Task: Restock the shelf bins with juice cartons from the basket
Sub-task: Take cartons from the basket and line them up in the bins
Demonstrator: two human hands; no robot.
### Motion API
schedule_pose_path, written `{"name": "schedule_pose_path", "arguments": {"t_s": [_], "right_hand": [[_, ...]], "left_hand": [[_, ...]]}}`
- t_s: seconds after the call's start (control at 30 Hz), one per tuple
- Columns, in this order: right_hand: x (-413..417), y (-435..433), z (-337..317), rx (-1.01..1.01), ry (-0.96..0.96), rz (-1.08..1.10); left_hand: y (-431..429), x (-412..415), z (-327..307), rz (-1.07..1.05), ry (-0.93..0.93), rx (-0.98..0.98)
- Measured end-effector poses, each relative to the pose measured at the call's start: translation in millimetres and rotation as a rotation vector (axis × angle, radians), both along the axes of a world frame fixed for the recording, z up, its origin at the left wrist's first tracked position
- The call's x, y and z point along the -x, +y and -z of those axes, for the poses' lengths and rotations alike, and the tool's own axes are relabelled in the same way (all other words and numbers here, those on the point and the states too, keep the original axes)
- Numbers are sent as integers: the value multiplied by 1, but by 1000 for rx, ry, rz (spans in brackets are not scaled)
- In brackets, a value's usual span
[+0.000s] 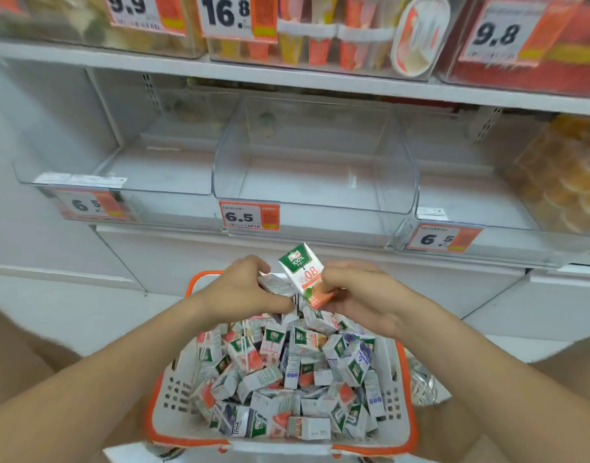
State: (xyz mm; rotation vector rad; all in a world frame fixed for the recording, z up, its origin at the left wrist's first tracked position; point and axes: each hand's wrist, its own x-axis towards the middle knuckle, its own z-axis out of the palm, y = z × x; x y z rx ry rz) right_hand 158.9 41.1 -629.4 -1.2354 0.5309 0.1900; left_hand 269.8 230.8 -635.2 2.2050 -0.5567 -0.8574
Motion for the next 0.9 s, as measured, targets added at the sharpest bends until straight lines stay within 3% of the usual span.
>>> {"name": "schedule_pose_path", "arguments": {"t_s": [0.13, 0.2, 0.3, 0.4, 0.47, 0.67, 0.9], "right_hand": [[-8, 14, -34, 48, -232, 3], [-17, 16, -51, 214, -337, 49], [-34, 23, -72, 621, -496, 157], [-60, 26, -87, 669, -586, 260], [-81, 21, -88, 656, -587, 297], [-141, 13, -63, 1105, -375, 8], [-179, 32, -60, 1071, -155, -275]], "left_hand": [[11, -10, -35, 40, -339, 63], [16, -16, -46, 25, -482, 133], [21, -28, -56, -75, -639, 181], [25, -41, -63, -116, -735, 121], [29, -50, -66, -125, -789, 68], [34, -67, -62, -143, -824, -76], [38, -74, -49, -149, -700, -35]]}}
